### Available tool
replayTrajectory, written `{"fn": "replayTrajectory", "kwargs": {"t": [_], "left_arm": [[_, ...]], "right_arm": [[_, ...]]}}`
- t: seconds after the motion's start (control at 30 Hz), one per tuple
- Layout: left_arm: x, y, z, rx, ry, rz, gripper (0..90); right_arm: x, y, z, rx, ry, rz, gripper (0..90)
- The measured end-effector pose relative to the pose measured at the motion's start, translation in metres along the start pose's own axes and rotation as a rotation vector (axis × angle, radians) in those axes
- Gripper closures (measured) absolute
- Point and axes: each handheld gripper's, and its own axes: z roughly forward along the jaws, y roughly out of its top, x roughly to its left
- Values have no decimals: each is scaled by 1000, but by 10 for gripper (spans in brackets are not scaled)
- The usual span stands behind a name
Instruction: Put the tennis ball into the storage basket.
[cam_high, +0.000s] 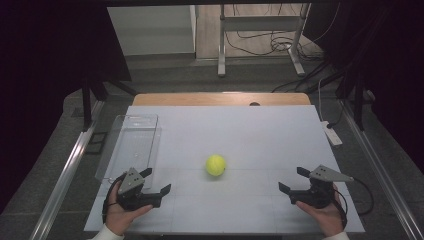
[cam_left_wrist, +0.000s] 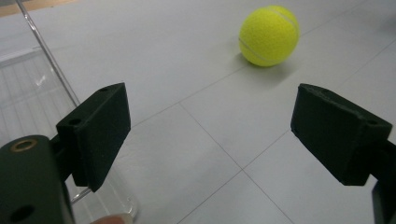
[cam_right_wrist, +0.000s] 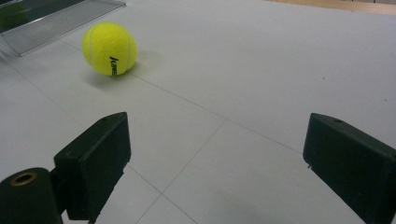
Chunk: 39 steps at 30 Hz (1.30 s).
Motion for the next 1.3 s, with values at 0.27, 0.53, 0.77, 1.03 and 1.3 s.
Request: {"fn": "replayTrajectory", "kwargs": {"t": [0.27, 0.53, 0.77, 1.03, 1.3], "left_arm": [[-1, -1, -3, 1, 5, 5, 128], [0, -2, -5, -8, 7, 7, 128], [1, -1, -8, -13, 5, 5, 129], [-2, 0, -6, -4, 2, 15, 128], [-2, 3, -6, -5, 4, 15, 129]], "right_arm": [[1, 0, 4, 13, 9, -10, 83], [3, 0, 2, 5, 8, 7, 86], [4, 0, 6, 17, 4, -3, 91], [3, -1, 7, 21, 9, 1, 92], [3, 0, 9, 23, 11, -1, 92]]}}
